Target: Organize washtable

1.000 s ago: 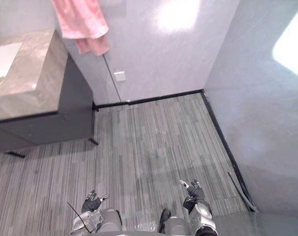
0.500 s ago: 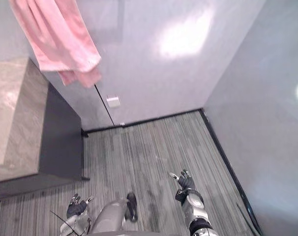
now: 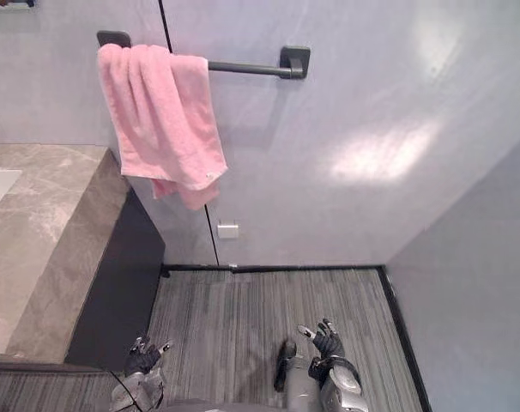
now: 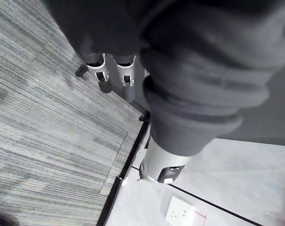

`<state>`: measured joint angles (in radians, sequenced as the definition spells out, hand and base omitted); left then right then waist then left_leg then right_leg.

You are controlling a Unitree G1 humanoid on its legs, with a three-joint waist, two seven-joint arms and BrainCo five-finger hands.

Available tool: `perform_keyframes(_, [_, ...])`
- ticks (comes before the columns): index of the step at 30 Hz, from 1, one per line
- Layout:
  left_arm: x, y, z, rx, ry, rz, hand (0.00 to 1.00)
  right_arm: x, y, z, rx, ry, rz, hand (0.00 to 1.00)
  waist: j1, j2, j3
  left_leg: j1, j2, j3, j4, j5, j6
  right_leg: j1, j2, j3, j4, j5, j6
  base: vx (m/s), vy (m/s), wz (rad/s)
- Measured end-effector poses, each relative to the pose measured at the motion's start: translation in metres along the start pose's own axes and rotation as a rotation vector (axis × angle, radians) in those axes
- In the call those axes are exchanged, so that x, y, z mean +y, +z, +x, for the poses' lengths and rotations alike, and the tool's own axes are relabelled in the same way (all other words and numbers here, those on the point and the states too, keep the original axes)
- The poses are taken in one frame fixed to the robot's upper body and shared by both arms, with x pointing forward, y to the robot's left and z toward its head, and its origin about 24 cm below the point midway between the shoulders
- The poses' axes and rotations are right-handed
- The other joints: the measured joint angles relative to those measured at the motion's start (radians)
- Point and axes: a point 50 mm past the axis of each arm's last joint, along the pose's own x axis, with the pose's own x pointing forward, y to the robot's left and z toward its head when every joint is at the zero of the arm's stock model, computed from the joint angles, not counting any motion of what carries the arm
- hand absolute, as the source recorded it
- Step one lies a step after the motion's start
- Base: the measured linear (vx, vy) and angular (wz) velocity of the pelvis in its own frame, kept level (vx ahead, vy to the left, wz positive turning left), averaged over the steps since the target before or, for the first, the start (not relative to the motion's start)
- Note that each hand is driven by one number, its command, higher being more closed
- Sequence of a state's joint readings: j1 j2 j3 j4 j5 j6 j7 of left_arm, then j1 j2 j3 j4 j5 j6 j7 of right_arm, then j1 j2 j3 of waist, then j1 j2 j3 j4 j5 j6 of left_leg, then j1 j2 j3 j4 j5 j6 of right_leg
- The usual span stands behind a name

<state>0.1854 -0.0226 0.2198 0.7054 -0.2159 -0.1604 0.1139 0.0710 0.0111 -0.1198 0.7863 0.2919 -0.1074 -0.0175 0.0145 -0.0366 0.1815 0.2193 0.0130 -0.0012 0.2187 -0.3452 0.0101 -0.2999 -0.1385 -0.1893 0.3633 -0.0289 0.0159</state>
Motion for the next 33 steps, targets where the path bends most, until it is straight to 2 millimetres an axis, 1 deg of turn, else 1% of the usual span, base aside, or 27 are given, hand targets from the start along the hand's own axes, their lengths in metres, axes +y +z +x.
perform_keyframes(1, [-0.003,-0.005,-0.003,0.013,-0.013,0.012,0.0,-0.004,0.003,-0.002,-0.022,-0.006,0.009,0.0,0.003,0.025,-0.007,-0.009,0.029,-0.019,0.092,-0.05,-0.031,0.011,0.001,-0.05,0.057,0.001,-0.01,0.5,-0.357,0.97])
perform_keyframes(2, [-0.008,-0.008,-0.005,0.021,-0.022,0.002,0.0,-0.003,0.008,-0.001,-0.039,-0.003,0.017,0.0,-0.001,0.058,-0.006,-0.103,0.076,-0.002,0.305,-0.05,-0.051,0.036,0.018,-0.095,0.063,-0.039,-0.025,0.4,-0.28,0.8])
perform_keyframes(3, [-0.012,-0.008,-0.005,0.017,-0.03,-0.009,0.0,-0.002,0.011,-0.001,-0.053,-0.001,0.017,0.0,0.0,0.074,-0.005,-0.16,0.102,0.014,0.42,-0.028,-0.081,0.053,0.033,-0.112,0.048,-0.046,-0.031,0.38,-0.264,0.61])
perform_keyframes(4, [-0.013,-0.005,-0.005,0.007,-0.035,-0.013,0.0,0.004,0.019,0.0,-0.082,0.019,0.026,0.0,0.005,0.082,0.011,-0.267,0.173,0.034,0.621,0.021,-0.117,0.097,0.065,-0.132,0.013,-0.056,-0.046,0.37,-0.238,0.26])
perform_keyframes(5, [-0.007,-0.002,-0.005,-0.005,-0.009,-0.034,0.0,0.011,0.025,0.002,-0.107,0.035,0.052,0.0,0.007,0.088,0.007,-0.314,0.223,0.073,0.689,0.02,-0.117,0.143,0.083,-0.143,-0.016,-0.054,-0.056,0.37,-0.202,0.13])
perform_keyframes(6, [-0.004,-0.002,-0.006,-0.006,0.002,-0.044,0.0,0.013,0.026,0.002,-0.112,0.038,0.067,0.0,0.009,0.078,0.008,-0.317,0.24,0.096,0.677,0.019,-0.115,0.169,0.085,-0.148,-0.036,-0.054,-0.058,0.34,-0.164,0.02])
perform_keyframes(7, [-0.004,0.001,-0.006,-0.023,0.001,-0.051,0.0,0.015,0.031,0.002,-0.133,0.043,0.088,0.0,0.019,0.048,0.014,-0.317,0.254,0.123,0.582,0.014,-0.106,0.215,0.084,-0.149,-0.083,-0.051,-0.061,0.3,-0.146,-0.02])
perform_keyframes(8, [-0.005,0.004,-0.006,-0.035,-0.007,-0.051,0.0,0.015,0.035,0.002,-0.151,0.043,0.097,0.0,0.027,0.05,0.006,-0.312,0.254,0.131,0.513,0.014,-0.105,0.233,0.082,-0.146,-0.105,-0.049,-0.06,0.32,-0.137,-0.05])
perform_keyframes(9, [-0.006,0.01,-0.007,-0.064,-0.015,-0.053,0.0,0.013,0.039,0.001,-0.179,0.035,0.11,0.0,0.032,0.031,0.003,-0.312,0.257,0.137,0.375,0.018,-0.099,0.251,0.082,-0.143,-0.138,-0.044,-0.055,0.33,-0.052,-0.07])
perform_keyframes(10, [-0.005,0.017,-0.007,-0.097,-0.013,-0.06,0.0,0.014,0.047,0.002,-0.209,0.04,0.112,0.0,0.035,0.043,-0.004,-0.311,0.257,0.132,0.258,0.023,-0.107,0.271,0.082,-0.141,-0.156,-0.039,-0.052,0.27,0.018,-0.06])
perform_keyframes(11, [-0.005,0.021,-0.007,-0.113,-0.012,-0.064,0.0,0.014,0.048,0.002,-0.216,0.038,0.113,0.0,0.031,0.043,-0.004,-0.307,0.252,0.12,0.194,0.031,-0.12,0.276,0.082,-0.14,-0.162,-0.037,-0.049,0.22,0.062,-0.11])
perform_keyframes(12, [-0.005,0.027,-0.007,-0.142,-0.015,-0.069,0.0,0.011,0.048,0.002,-0.218,0.029,0.114,0.0,0.032,0.047,-0.006,-0.295,0.242,0.101,0.089,0.086,-0.121,0.283,0.084,-0.134,-0.168,-0.033,-0.042,0.21,0.143,-0.24])
perform_keyframes(13, [-0.006,0.036,-0.008,-0.179,-0.023,-0.073,0.0,0.009,0.049,0.001,-0.224,0.026,0.115,0.0,0.033,0.062,-0.015,-0.277,0.231,0.091,0.045,0.225,-0.115,0.295,0.095,-0.119,-0.185,-0.03,-0.025,0.21,0.17,-0.33])
perform_keyframes(14, [-0.005,0.042,-0.009,-0.206,-0.023,-0.071,0.0,0.009,0.046,-0.001,-0.221,0.023,0.118,0.0,0.035,0.056,-0.017,-0.267,0.229,0.091,0.035,0.235,-0.153,0.3,0.093,-0.107,-0.193,-0.03,-0.014,0.23,0.22,-0.25])
perform_keyframes(15, [-0.003,0.057,-0.012,-0.275,-0.029,-0.07,0.0,0.009,0.041,-0.005,-0.216,0.024,0.13,0.0,0.035,0.03,-0.032,-0.259,0.211,0.106,0.012,0.237,-0.147,0.301,0.073,-0.101,-0.208,-0.025,0.003,0.17,0.186,-0.11])
perform_keyframes(16, [-0.001,0.078,-0.017,-0.365,-0.043,-0.062,0.0,0.012,0.034,-0.009,-0.208,0.029,0.142,0.0,0.034,0.02,-0.038,-0.248,0.189,0.121,-0.016,0.244,-0.136,0.302,0.055,-0.092,-0.225,-0.018,0.017,0.16,0.171,-0.05])
perform_keyframes(17, [-0.001,0.088,-0.019,-0.409,-0.053,-0.056,0.0,0.013,0.032,-0.01,-0.202,0.036,0.137,0.0,0.035,0.01,-0.044,-0.238,0.178,0.129,-0.031,0.248,-0.131,0.305,0.048,-0.086,-0.233,-0.015,0.023,0.14,0.156,-0.11])
perform_keyframes(19, [0.001,0.131,-0.03,-0.59,-0.101,0.012,0.0,0.02,0.03,-0.011,-0.195,0.068,0.113,0.0,0.031,-0.005,-0.059,-0.208,0.145,0.147,-0.069,0.253,-0.122,0.324,0.03,-0.065,-0.273,0.001,0.047,0.11,0.13,-0.15])
perform_keyframes(20, [0.002,0.142,-0.034,-0.636,-0.116,0.031,0.0,0.021,0.03,-0.011,-0.194,0.077,0.108,0.0,0.03,-0.005,-0.059,-0.2,0.14,0.153,-0.079,0.254,-0.121,0.332,0.028,-0.06,-0.285,0.006,0.051,0.07,0.104,-0.18])
perform_keyframes(21, [0.005,0.166,-0.042,-0.737,-0.14,0.084,0.0,0.023,0.029,-0.01,-0.191,0.097,0.1,0.0,0.031,-0.004,-0.061,-0.192,0.129,0.163,-0.092,0.255,-0.119,0.335,0.024,-0.051,-0.303,0.017,0.056,0.04,0.075,-0.18])
perform_keyframes(23, [0.013,0.2,-0.055,-0.882,-0.156,0.19,0.0,0.023,0.025,-0.008,-0.166,0.125,0.056,0.0,0.03,-0.004,-0.075,-0.192,0.12,0.171,-0.109,0.258,-0.116,0.335,0.024,-0.041,-0.333,0.033,0.06,0.04,0.048,-0.16])
perform_keyframes(24, [0.018,0.222,-0.061,-0.961,-0.159,0.242,0.0,0.019,0.021,-0.008,-0.143,0.129,0.033,0.0,0.029,0.005,-0.08,-0.192,0.116,0.171,-0.115,0.258,-0.115,0.338,0.025,-0.04,-0.348,0.039,0.061,0.05,0.015,-0.06])
perform_keyframes(25, [0.02,0.231,-0.063,-0.994,-0.157,0.26,0.0,0.017,0.02,-0.008,-0.134,0.128,0.027,0.0,0.029,0.001,-0.085,-0.191,0.115,0.171,-0.115,0.258,-0.115,0.342,0.025,-0.041,-0.355,0.042,0.061,0.04,0.003,-0.01])
perform_keyframes(26, [0.025,0.251,-0.069,-1.065,-0.159,0.293,0.0,0.011,0.018,-0.007,-0.122,0.122,0.008,0.0,0.029,0.014,-0.086,-0.191,0.113,0.167,-0.116,0.258,-0.115,0.347,0.026,-0.041,-0.368,0.047,0.06,0.0,0.0,0.0])
perform_keyframes(27, [0.025,0.259,-0.071,-1.09,-0.161,0.308,0.0,0.008,0.018,-0.007,-0.119,0.118,0.0,0.0,0.029,0.02,-0.087,-0.192,0.113,0.167,-0.117,0.258,-0.115,0.347,0.027,-0.041,-0.37,0.048,0.059,0.0,0.0,0.0])
perform_keyframes(29, [0.023,0.283,-0.085,-1.19,-0.176,0.355,0.0,0.0,0.019,-0.006,-0.111,0.116,-0.043,0.0,0.029,0.034,-0.095,-0.192,0.114,0.163,-0.122,0.258,-0.115,0.347,0.029,-0.04,-0.377,0.05,0.058,0.0,0.0,0.0])
perform_keyframes(33, [0.015,0.301,-0.101,-1.309,-0.205,0.381,0.0,-0.008,0.018,-0.004,-0.094,0.1,-0.079,0.0,0.026,0.046,-0.109,-0.19,0.114,0.154,-0.136,0.264,-0.108,0.347,0.034,-0.038,-0.385,0.053,0.054,0.0,0.0,0.0])
